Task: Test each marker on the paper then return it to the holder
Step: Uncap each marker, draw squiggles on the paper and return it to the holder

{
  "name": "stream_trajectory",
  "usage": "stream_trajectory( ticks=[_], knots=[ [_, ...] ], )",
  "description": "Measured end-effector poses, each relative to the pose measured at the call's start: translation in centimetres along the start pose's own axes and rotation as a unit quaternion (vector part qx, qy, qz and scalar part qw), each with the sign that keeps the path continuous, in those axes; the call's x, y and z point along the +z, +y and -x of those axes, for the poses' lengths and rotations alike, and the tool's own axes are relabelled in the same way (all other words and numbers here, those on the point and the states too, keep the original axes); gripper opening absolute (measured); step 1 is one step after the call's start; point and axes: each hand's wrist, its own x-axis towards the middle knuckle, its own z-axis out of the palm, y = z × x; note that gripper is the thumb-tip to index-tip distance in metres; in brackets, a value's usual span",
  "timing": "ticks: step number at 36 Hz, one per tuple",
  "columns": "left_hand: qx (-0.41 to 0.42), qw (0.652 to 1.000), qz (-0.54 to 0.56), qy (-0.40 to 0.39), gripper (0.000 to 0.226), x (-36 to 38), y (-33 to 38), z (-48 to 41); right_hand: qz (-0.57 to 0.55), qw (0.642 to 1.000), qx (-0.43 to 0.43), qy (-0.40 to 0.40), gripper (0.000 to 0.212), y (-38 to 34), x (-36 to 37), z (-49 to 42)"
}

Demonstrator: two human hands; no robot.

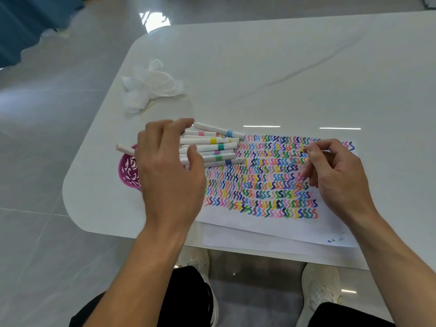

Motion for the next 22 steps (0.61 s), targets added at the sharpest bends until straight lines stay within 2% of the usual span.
stream_trajectory(
  ticks=[2, 4, 8, 11, 14, 22],
  knots=[
    [0.036, 0.999, 0.002, -0.012, 0.035, 0.5, 0.5, 0.1, 0.002, 1.0, 0.004, 0.0, 0.015, 0.0, -0.3, 0.0],
    [0.048, 0.997, 0.009, -0.058, 0.033, 1.2, 0.9, 0.2, 0.009, 1.0, 0.008, 0.001, 0.016, 0.1, -0.6, 0.0],
    [0.004, 0.98, -0.01, -0.2, 0.031, 2.5, 0.6, 0.4, 0.023, 1.0, 0.018, 0.01, 0.016, 0.4, -1.1, -0.1],
    [-0.014, 0.966, -0.033, -0.257, 0.03, 3.3, -0.7, -0.2, 0.035, 0.999, 0.029, 0.015, 0.017, 0.6, -1.4, -0.2],
    [-0.036, 0.958, -0.048, -0.279, 0.029, 3.8, -1.8, -0.8, 0.054, 0.997, 0.045, 0.011, 0.017, 0.7, -1.7, -0.3],
    [-0.049, 0.96, -0.081, -0.263, 0.014, 5.5, -2.2, -0.5, 0.106, 0.992, 0.061, 0.002, 0.021, 1.1, -2.0, -0.2]
  ],
)
